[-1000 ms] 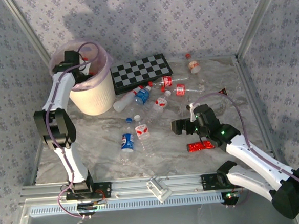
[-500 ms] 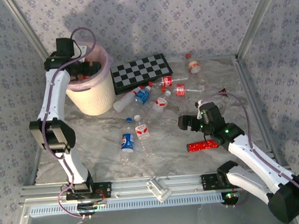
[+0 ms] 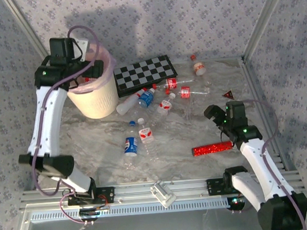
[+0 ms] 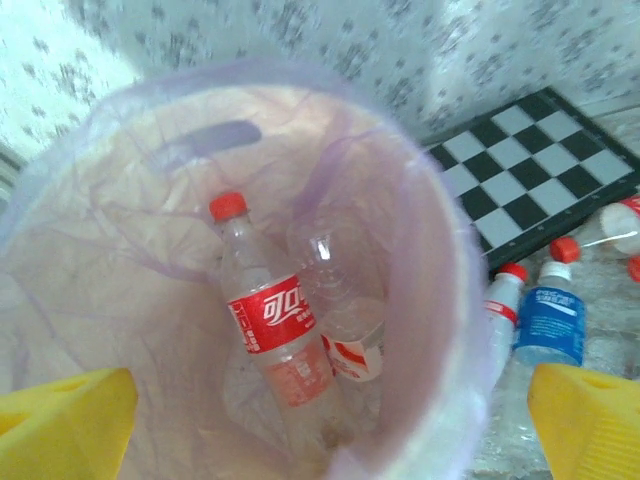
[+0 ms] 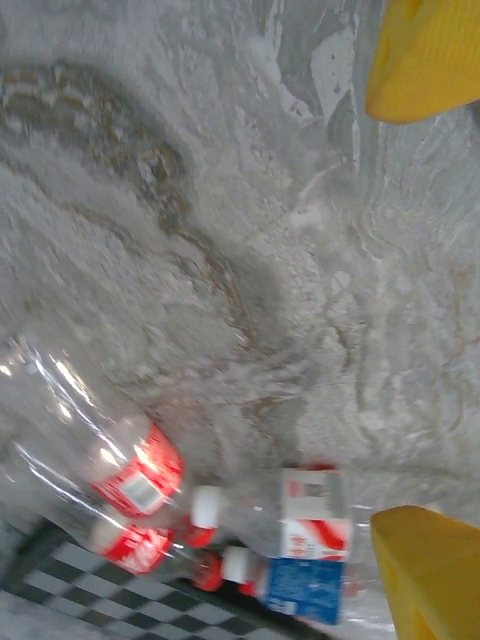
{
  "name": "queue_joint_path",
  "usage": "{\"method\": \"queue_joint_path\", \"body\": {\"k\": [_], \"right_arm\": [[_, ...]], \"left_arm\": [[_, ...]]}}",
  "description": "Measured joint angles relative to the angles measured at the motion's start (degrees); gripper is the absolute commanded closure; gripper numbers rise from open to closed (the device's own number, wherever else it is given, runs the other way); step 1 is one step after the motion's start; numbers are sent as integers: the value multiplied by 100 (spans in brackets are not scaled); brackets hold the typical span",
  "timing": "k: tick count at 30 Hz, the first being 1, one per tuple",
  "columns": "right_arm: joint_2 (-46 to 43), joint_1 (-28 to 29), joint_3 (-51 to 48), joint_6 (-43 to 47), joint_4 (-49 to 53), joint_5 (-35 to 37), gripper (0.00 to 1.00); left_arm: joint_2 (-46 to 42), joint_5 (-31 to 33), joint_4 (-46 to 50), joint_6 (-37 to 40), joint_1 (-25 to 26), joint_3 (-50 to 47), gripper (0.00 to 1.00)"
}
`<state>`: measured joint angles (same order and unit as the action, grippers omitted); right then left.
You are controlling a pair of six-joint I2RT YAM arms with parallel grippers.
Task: Put the plastic bottles in the bin
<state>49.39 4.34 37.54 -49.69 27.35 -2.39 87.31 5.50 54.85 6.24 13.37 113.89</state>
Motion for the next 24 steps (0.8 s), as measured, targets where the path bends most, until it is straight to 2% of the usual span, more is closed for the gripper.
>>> {"method": "queue_joint_path", "body": {"k": [6,11,18,24], "right_arm": [[1126,-483,306,-1338,-367,-7,3],[2251,-549,1108,-2013,-509,-125,2],[3628,-498,2109,-2721,-918,-236,1],[4889,-328,2990,-3077,-957,-299,0]], "left_arm": [[-1434,439,-302,-79,1552,-1198,0],[-2059,566,-695,-411,2437,-2579,0],[-2120,365,-1495,-1204,3016,-4419,0],[-2116,352,-1886,-1631,3333,-4795,0]]}}
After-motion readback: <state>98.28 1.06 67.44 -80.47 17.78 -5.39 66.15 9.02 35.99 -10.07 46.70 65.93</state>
